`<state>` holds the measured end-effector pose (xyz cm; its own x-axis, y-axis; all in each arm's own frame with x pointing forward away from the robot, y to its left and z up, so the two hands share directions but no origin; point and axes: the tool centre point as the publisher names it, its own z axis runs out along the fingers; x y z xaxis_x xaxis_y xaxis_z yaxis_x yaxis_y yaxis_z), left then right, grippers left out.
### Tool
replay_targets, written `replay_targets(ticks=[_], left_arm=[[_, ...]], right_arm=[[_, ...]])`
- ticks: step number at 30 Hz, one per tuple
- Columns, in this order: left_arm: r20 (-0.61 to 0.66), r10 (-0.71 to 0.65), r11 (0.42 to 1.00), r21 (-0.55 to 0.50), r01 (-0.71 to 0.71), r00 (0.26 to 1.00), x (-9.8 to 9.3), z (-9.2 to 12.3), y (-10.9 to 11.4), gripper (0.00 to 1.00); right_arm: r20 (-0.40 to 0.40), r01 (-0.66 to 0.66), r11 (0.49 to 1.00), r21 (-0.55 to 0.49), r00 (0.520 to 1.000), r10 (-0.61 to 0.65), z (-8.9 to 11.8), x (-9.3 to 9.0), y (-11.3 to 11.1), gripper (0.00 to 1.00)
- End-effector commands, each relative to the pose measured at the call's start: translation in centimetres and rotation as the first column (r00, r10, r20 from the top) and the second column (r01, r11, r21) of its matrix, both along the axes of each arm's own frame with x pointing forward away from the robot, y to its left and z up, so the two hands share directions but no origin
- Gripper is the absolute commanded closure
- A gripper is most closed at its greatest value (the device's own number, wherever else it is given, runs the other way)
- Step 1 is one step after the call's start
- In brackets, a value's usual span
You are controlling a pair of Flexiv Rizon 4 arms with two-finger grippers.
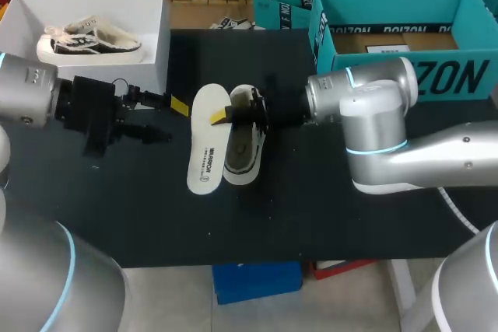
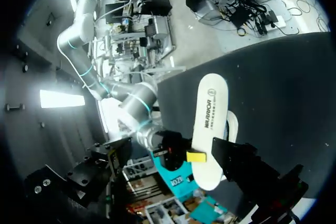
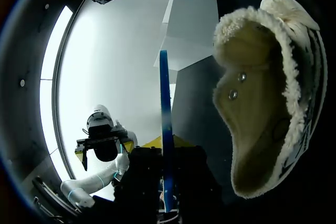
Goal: Take the shoe out of the shoebox, open the shoe tongue, remove and reinsert the insole, then place the shoe into the shoebox
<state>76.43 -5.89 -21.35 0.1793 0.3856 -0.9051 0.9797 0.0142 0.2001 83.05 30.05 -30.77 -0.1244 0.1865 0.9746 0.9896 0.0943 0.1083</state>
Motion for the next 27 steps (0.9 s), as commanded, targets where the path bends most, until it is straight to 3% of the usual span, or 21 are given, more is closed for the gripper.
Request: replay_targets(ticks=[1, 16, 21, 27], left_arm=[[0.009, -0.007, 0.997, -0.07, 0.007, 1.0, -0.3, -0.4, 0.1, 0.0], [0.009, -0.007, 0.997, -0.07, 0.007, 1.0, -0.3, -0.4, 0.1, 0.0], [0.048, 0.014, 0.992, -0.126, -0.008, 0.999, -0.5, -0.9, -1.2, 0.0], [0.059, 0.089, 0.975, -0.21, -0.075, 0.994, 0.5, -2.1, -1.0, 0.0]], right_arm=[[0.001, 0.003, 1.0, -0.002, 1.0, -0.003, -0.1, 0.0, 0.2, 1.0], [0.001, 0.003, 1.0, -0.002, 1.0, -0.003, -0.1, 0.0, 0.2, 1.0], [0.001, 0.003, 1.0, -0.002, 1.0, -0.003, -0.1, 0.0, 0.2, 1.0], [0.001, 0.003, 1.0, -0.002, 1.0, -0.003, -0.1, 0.0, 0.2, 1.0]])
